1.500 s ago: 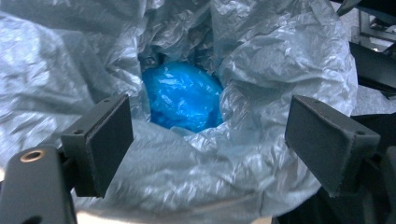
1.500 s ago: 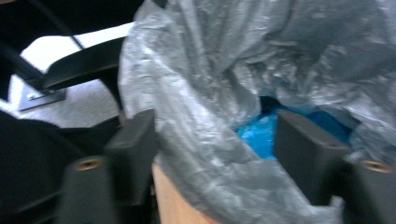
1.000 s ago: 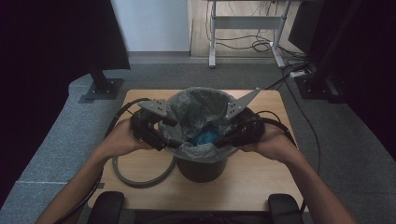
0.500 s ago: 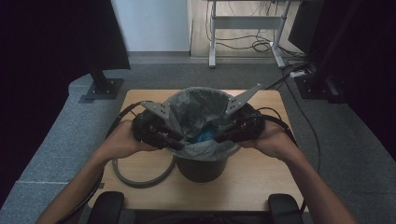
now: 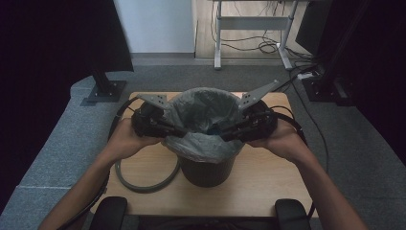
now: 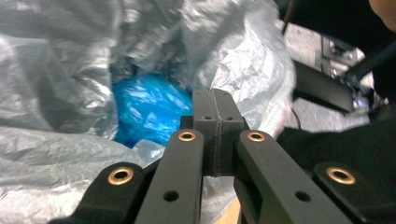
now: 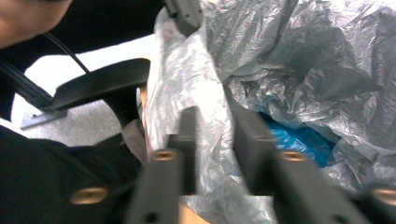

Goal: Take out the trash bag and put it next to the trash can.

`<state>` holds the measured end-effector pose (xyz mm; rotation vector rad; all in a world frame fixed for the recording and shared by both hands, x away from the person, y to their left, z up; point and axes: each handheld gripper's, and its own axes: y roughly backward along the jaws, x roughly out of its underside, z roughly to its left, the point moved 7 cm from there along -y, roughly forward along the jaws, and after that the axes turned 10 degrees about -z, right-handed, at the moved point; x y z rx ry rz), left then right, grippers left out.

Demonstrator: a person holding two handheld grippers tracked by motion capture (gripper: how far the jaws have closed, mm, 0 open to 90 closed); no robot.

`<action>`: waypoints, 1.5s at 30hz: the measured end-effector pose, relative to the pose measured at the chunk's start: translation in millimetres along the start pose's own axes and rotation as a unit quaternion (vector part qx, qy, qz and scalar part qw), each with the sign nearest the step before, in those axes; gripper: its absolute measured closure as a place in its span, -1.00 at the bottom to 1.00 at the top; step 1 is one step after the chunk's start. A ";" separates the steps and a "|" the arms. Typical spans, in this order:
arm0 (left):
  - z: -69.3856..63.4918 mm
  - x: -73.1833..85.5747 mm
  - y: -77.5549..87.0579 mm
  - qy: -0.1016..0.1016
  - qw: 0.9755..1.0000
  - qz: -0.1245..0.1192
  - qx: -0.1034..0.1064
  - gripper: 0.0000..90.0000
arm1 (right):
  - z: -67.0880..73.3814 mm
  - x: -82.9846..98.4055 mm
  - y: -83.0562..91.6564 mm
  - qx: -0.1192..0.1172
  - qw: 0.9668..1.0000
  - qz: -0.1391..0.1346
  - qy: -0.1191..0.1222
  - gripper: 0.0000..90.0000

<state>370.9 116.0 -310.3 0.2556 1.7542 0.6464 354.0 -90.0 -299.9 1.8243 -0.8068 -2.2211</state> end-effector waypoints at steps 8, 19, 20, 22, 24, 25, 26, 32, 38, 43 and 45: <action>20.3 -11.7 4.0 0.026 0.998 -0.040 -0.034 1.00 | -0.8 12.7 -8.0 -0.004 1.000 0.022 -0.004 0.30; 28.7 -8.8 5.1 0.011 0.998 -0.030 -0.056 0.72 | -15.1 16.3 -9.3 0.033 0.999 0.035 -0.001 0.98; 27.6 -8.9 5.7 0.008 0.998 -0.034 -0.053 0.58 | -17.5 15.4 -8.7 0.038 0.999 0.032 -0.001 0.98; 24.1 -9.6 7.5 0.010 0.999 -0.037 -0.035 0.25 | -26.6 11.6 -6.2 0.059 0.998 0.025 -0.001 0.98; 20.8 -10.7 9.4 0.005 0.999 -0.041 -0.029 0.19 | -30.0 9.9 -5.4 0.068 0.997 0.022 0.000 0.98; 19.6 -11.0 9.6 0.004 0.999 -0.039 -0.031 0.16 | -33.0 8.3 -5.0 0.073 0.997 0.020 -0.001 0.98; 18.6 -10.6 9.2 0.000 0.999 -0.033 -0.032 0.13 | -35.7 6.6 -4.8 0.077 0.997 0.018 -0.001 0.98; 18.6 -3.3 1.2 -0.019 0.999 0.015 -0.047 0.30 | -47.9 -5.1 -5.4 0.096 0.995 0.003 0.000 0.98; 32.4 -6.2 4.0 -0.019 0.994 0.008 -0.107 0.97 | -50.1 -6.5 -8.7 0.089 0.996 0.006 -0.005 0.84; 45.9 -10.3 9.3 -0.002 0.990 -0.006 -0.138 0.98 | -52.7 -1.6 -8.5 0.093 0.996 0.007 -0.013 0.44; 52.9 -9.9 11.2 -0.003 0.987 0.002 -0.159 0.98 | -54.2 1.5 -7.9 0.093 0.995 0.007 -0.019 0.26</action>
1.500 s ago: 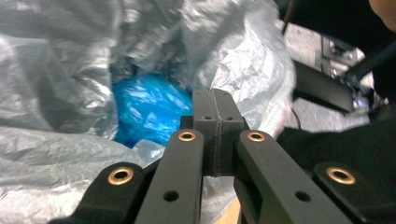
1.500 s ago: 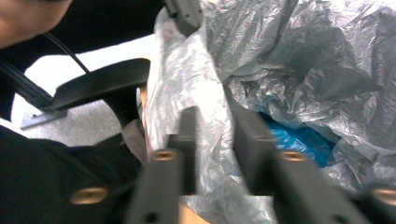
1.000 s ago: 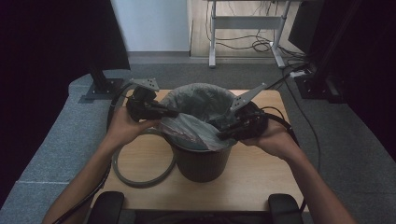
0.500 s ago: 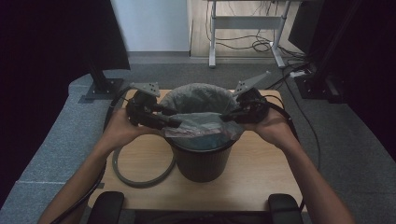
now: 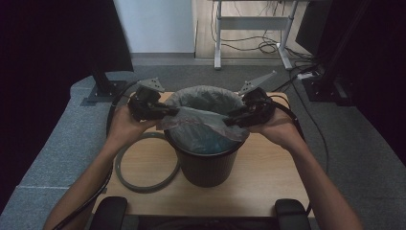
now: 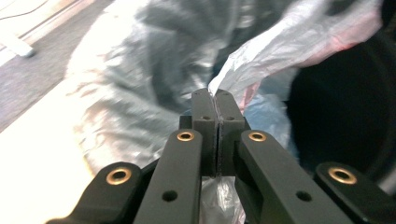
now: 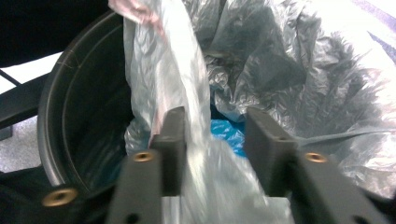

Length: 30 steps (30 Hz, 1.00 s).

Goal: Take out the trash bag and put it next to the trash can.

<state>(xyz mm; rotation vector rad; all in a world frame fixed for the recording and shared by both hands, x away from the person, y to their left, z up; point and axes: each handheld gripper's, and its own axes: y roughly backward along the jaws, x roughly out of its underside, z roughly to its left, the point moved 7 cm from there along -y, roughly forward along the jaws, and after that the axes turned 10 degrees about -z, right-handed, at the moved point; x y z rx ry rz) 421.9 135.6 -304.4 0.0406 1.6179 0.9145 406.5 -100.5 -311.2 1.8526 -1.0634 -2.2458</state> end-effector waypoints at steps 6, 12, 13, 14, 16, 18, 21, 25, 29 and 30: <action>20.1 4.5 -2.4 0.022 1.000 0.007 -0.018 0.98 | -7.7 8.1 2.8 0.008 1.000 -0.004 -0.011 0.07; 33.3 10.8 -12.3 0.042 0.999 0.013 -0.029 0.72 | -16.8 10.3 2.4 0.035 0.999 -0.011 -0.004 -0.23; 35.5 11.9 -13.9 0.044 0.998 0.014 -0.034 0.57 | -18.9 10.5 2.1 0.043 0.999 -0.013 -0.004 -0.29; 37.8 12.9 -15.2 0.048 0.998 0.014 -0.037 0.46 | -21.1 10.6 2.1 0.049 0.999 -0.015 -0.005 -0.33; 41.3 15.6 -18.4 0.065 0.997 0.021 -0.032 0.25 | -25.9 11.3 2.3 0.070 0.997 -0.017 -0.009 -0.44; 44.5 19.3 -21.9 0.082 0.996 0.035 -0.026 0.10 | -31.2 12.8 1.9 0.094 0.995 -0.014 -0.006 -0.51; 45.8 22.8 -26.9 0.097 0.994 0.045 -0.010 0.05 | -38.3 15.7 1.3 0.125 0.992 -0.007 -0.009 -0.57; 42.3 20.7 -28.9 0.080 0.996 0.041 -0.010 0.40 | -49.9 22.3 -0.2 0.150 0.987 0.004 -0.057 -0.54; 42.4 14.0 -26.1 0.063 0.997 0.022 -0.037 0.60 | -53.9 27.8 -1.2 0.133 0.987 0.016 -0.084 -0.01; 42.4 14.0 -26.1 0.063 0.997 0.022 -0.037 0.65 | -53.9 27.8 -1.2 0.133 0.987 0.016 -0.084 -0.01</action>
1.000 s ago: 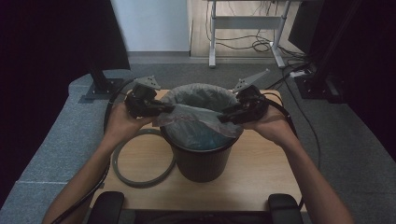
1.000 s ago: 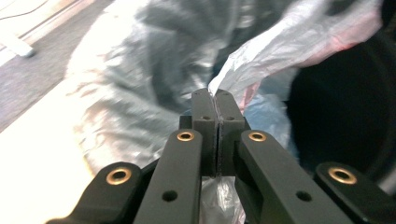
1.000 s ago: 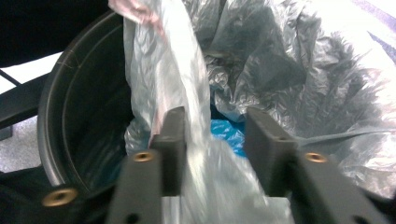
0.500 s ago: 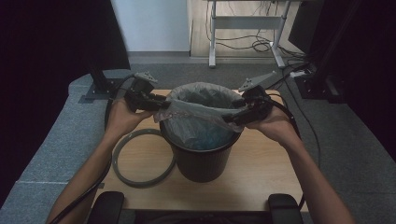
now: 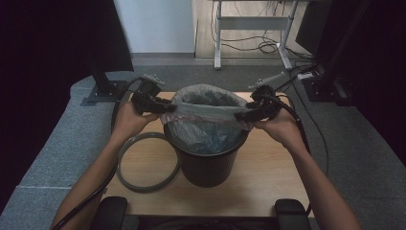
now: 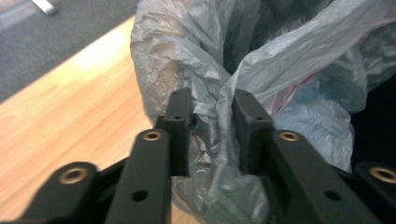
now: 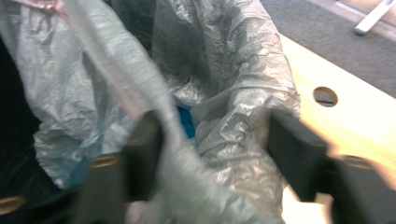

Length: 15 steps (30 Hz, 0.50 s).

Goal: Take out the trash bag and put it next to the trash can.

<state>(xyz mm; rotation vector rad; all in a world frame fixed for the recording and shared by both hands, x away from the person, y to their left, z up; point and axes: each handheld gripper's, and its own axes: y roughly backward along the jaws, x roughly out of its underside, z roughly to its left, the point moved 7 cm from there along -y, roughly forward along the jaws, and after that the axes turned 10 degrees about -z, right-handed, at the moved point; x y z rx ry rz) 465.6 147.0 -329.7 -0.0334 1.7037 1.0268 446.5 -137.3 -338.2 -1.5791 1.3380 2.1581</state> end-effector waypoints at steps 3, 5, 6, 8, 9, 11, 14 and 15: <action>-1.2 -5.0 2.8 -0.013 1.000 -0.012 -0.011 0.79 | -2.0 -2.6 2.1 0.008 1.000 -0.010 -0.001 0.40; -6.2 -9.6 4.7 -0.010 1.000 -0.026 0.009 0.88 | -3.0 -8.0 5.7 0.022 0.999 -0.029 0.007 0.63; -6.2 -9.6 4.7 -0.010 1.000 -0.026 0.009 0.91 | -3.0 -8.0 5.7 0.022 0.999 -0.029 0.007 0.63; -11.1 -14.1 6.0 -0.029 0.999 -0.025 0.001 0.93 | -1.8 -19.1 12.8 0.039 0.997 -0.064 0.029 0.89; -13.0 -16.5 7.0 -0.033 0.999 -0.028 0.001 0.93 | -1.8 -19.1 12.8 0.039 0.997 -0.064 0.029 0.89; -16.6 -22.1 10.8 -0.037 0.998 -0.041 0.005 0.95 | 1.0 -24.1 15.9 0.040 0.996 -0.077 0.037 0.93; -23.9 -32.1 17.1 -0.038 0.997 -0.064 0.022 0.95 | 8.9 -30.0 17.1 0.015 0.995 -0.085 0.041 0.93; -26.9 -35.3 18.7 -0.042 0.996 -0.070 0.026 0.95 | 12.3 -32.2 17.2 0.005 0.995 -0.088 0.042 0.93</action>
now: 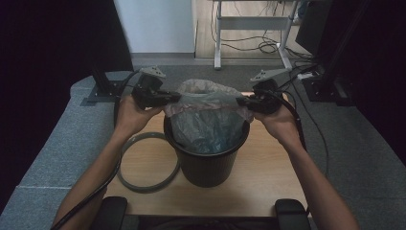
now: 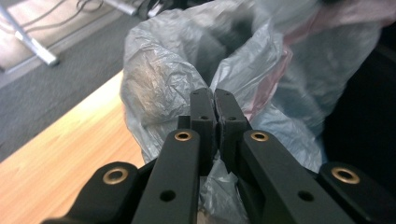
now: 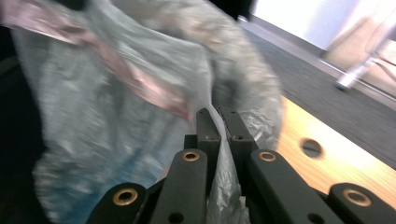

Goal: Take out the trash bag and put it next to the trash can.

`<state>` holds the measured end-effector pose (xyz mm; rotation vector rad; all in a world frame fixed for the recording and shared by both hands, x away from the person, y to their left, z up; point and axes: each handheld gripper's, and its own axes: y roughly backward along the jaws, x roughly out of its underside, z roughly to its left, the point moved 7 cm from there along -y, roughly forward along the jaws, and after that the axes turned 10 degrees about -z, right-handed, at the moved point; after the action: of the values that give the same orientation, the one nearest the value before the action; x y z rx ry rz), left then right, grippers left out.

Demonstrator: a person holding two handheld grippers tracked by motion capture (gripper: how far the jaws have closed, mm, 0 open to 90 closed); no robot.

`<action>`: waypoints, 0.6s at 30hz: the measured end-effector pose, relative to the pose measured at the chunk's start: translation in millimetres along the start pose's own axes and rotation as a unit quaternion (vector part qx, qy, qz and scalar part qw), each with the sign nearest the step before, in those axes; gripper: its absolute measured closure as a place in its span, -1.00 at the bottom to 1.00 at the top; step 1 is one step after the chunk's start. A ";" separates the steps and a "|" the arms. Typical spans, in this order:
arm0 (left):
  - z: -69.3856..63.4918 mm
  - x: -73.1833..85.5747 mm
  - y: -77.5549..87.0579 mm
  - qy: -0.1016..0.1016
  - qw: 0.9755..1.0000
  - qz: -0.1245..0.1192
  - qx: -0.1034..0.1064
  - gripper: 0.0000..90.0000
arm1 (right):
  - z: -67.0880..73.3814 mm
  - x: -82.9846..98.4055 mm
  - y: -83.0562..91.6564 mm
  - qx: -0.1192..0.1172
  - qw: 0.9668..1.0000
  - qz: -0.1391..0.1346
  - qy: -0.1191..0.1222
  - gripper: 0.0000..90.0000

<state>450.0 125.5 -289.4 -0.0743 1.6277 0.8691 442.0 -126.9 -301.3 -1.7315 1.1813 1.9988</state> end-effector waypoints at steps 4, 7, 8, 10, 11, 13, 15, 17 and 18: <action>-14.2 -12.4 0.0 -0.009 1.000 -0.013 0.024 0.95 | 20.8 -13.1 -3.9 -0.052 0.999 -0.018 0.002 0.94; -25.2 -18.2 -3.5 -0.017 0.999 -0.016 0.041 0.95 | 30.3 -17.4 -5.8 -0.068 0.997 -0.021 0.011 0.94; -28.5 -19.4 -5.3 -0.019 0.999 -0.015 0.048 0.95 | 35.5 -19.7 -6.6 -0.078 0.997 -0.025 0.014 0.94; -34.2 -21.0 -9.8 -0.024 0.998 -0.013 0.056 0.95 | 48.6 -24.2 -8.4 -0.112 0.993 -0.033 0.014 0.94; -36.9 -21.5 -12.1 -0.027 0.998 -0.011 0.059 0.95 | 58.3 -26.4 -10.2 -0.130 0.991 -0.033 0.020 0.94; -40.7 -22.3 -16.2 -0.031 0.997 -0.007 0.064 0.95 | 63.5 -26.8 -11.5 -0.138 0.990 -0.030 0.025 0.94; -43.6 -22.7 -19.4 -0.033 0.997 -0.004 0.069 0.94 | 71.9 -25.8 -14.4 -0.154 0.987 -0.020 0.038 0.93; -45.7 -22.0 -21.9 -0.036 0.997 0.002 0.074 0.94 | 77.0 -23.1 -17.4 -0.164 0.985 -0.009 0.049 0.93; -46.9 -21.3 -23.0 -0.037 0.996 0.004 0.078 0.94 | 77.8 -21.5 -18.8 -0.164 0.985 -0.005 0.054 0.91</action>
<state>428.6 73.8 -282.5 0.0717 1.6221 0.7405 404.4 -53.7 -291.9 -2.0144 0.9097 2.2194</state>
